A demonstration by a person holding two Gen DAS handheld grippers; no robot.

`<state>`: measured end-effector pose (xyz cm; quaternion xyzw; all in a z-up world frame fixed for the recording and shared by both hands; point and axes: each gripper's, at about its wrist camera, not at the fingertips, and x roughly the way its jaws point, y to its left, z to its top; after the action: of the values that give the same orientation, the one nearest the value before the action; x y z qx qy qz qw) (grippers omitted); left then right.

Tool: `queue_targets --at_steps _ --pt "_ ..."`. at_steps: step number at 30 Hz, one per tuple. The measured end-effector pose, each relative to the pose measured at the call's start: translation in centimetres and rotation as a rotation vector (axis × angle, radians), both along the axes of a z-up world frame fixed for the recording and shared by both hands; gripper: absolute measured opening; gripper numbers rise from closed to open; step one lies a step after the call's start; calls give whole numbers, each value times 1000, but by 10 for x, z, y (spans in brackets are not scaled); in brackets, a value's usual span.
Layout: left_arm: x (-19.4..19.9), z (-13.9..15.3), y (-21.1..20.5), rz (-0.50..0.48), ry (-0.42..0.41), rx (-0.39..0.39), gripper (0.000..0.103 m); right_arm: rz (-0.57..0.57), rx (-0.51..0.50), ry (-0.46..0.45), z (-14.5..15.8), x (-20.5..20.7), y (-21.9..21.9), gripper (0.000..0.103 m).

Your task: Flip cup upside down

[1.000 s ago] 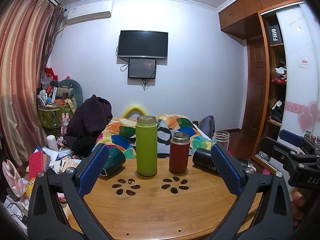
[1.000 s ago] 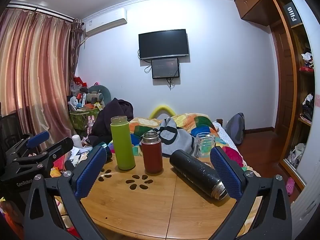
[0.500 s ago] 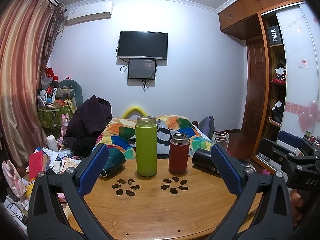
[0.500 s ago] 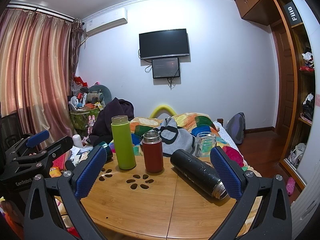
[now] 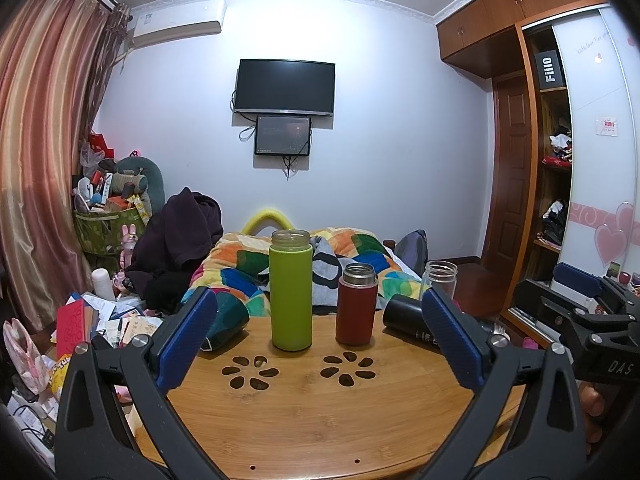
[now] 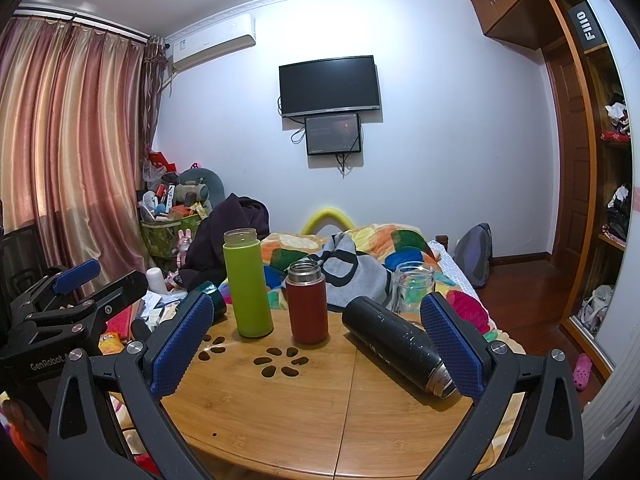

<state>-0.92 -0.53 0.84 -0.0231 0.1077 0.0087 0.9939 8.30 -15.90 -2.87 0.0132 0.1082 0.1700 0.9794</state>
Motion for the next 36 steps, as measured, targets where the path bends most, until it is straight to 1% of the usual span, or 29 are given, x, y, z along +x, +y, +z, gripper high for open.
queue_targets --at_steps 6,10,11,14,18,22,25,26,27,28,29,30,32,33,34,36 --pt "11 0 2 6 24 0 103 0 6 9 -3 5 -2 103" --pt "36 -4 8 -20 56 11 103 -9 7 30 -9 14 -6 103" --pt "50 -5 12 -28 78 12 103 -12 8 37 -8 14 -7 103" --pt "89 -12 20 -24 138 22 103 -22 21 69 -18 29 -17 103" --pt "162 -30 32 -29 260 19 103 -44 32 105 -28 41 -27 103" --pt "212 -47 38 -14 334 14 103 -67 29 140 -37 52 -36 103" --pt "240 -58 39 -8 370 -1 103 -73 34 164 -42 57 -41 103" --pt "246 -61 39 -1 372 -1 102 -73 37 171 -44 61 -44 103" --pt "248 -63 38 -2 369 0 92 -73 38 178 -46 63 -45 103" --pt "251 -64 40 -8 369 3 87 -75 39 185 -47 64 -46 103" --pt "253 -66 39 -13 375 7 78 -75 41 189 -48 66 -48 103" --pt "255 -68 37 -18 383 7 74 -77 44 194 -49 66 -48 103" --pt "253 -68 36 -11 384 13 69 -77 48 200 -50 67 -50 103" --pt "252 -68 35 4 382 31 63 -75 50 200 -50 68 -49 103" --pt "253 -68 36 2 384 36 63 -74 50 199 -50 68 -49 103" --pt "252 -66 39 -16 402 17 62 -73 47 195 -46 65 -46 103"
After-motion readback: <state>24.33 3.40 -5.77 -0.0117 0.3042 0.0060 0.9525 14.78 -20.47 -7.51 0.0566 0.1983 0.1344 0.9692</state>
